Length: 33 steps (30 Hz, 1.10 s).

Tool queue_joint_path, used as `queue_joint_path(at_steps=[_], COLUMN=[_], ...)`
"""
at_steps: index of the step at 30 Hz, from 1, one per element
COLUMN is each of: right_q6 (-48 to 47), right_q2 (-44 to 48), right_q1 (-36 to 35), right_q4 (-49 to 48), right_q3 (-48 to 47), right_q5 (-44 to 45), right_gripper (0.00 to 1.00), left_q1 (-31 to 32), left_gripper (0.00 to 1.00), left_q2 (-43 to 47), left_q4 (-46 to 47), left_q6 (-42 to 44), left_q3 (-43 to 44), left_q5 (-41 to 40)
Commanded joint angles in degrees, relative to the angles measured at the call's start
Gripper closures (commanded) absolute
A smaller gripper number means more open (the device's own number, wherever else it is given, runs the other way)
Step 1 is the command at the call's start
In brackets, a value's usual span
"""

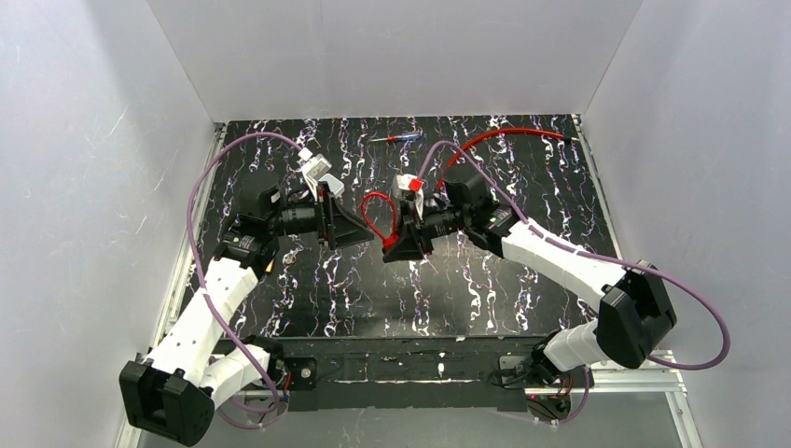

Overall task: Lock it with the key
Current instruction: Lock the lock.

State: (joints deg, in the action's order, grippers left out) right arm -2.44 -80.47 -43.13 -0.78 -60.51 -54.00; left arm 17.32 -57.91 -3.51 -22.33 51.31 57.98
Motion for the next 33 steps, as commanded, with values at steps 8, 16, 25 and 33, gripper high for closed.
queue_joint_path(at_steps=[8, 16, 25, 33], right_q6=[5.91, 9.17, 6.14, 16.24], right_q2=[-0.48, -3.31, -2.12, 0.32], right_q1=[-1.60, -3.45, -2.82, 3.05], right_q4=[-10.00, -13.30, -6.36, -15.32], right_q3=[2.73, 1.42, -2.62, 3.39], right_q5=[-3.93, -2.96, -3.67, -6.99], right_gripper=[0.99, 0.99, 0.60, 0.34], left_q1=[2.70, 4.75, 5.20, 3.97], left_gripper=[0.44, 0.60, 1.00, 1.00], left_q2=[-0.55, -1.24, -1.69, -2.01], left_q4=[12.58, 13.60, 13.79, 14.11], left_q6=[-6.46, -7.38, -8.67, -9.91], left_q3=[-1.42, -4.83, -5.55, -3.80], left_q5=[4.66, 2.20, 1.15, 1.36])
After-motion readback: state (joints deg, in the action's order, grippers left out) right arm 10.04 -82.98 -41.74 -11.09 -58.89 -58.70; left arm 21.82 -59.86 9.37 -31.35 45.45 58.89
